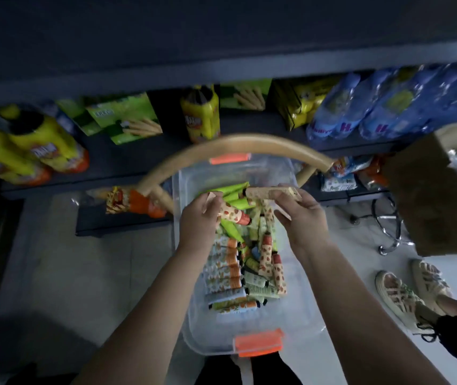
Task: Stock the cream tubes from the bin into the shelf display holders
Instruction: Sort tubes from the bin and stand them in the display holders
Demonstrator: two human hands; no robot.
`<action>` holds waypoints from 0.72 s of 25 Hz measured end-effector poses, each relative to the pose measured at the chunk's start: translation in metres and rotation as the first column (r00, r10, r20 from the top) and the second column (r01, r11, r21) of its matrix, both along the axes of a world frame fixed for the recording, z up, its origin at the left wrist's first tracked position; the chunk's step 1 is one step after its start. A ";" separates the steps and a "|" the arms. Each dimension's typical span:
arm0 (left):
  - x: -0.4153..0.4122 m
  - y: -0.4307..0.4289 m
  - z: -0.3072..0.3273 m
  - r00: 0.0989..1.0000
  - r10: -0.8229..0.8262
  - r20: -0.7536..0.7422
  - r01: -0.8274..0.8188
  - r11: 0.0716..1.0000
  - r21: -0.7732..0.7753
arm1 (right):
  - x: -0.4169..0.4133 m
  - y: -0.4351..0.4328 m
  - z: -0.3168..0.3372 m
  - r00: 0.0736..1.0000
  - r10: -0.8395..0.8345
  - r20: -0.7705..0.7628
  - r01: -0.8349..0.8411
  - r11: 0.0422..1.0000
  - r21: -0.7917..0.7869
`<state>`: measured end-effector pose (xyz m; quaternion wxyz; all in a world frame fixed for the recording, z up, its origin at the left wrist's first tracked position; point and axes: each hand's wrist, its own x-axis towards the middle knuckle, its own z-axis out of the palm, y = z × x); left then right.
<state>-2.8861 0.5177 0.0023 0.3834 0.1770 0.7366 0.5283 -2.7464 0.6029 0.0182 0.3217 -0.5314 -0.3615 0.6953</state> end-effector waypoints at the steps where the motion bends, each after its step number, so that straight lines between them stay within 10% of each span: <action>1: -0.007 0.001 0.025 1.000 -0.002 -0.002 0.002 0.999 0.045 | -0.004 0.004 0.025 0.999 0.007 -0.041 -0.006 0.999 0.037; 14: -0.065 0.044 0.382 0.962 0.070 -0.263 0.079 0.854 0.514 | -0.057 0.036 0.364 0.898 0.182 -0.401 -0.025 0.930 0.366; 18: -0.062 0.070 0.455 0.915 -0.022 -0.403 0.256 0.803 0.538 | -0.057 0.054 0.426 0.931 0.279 -0.237 -0.107 0.826 0.554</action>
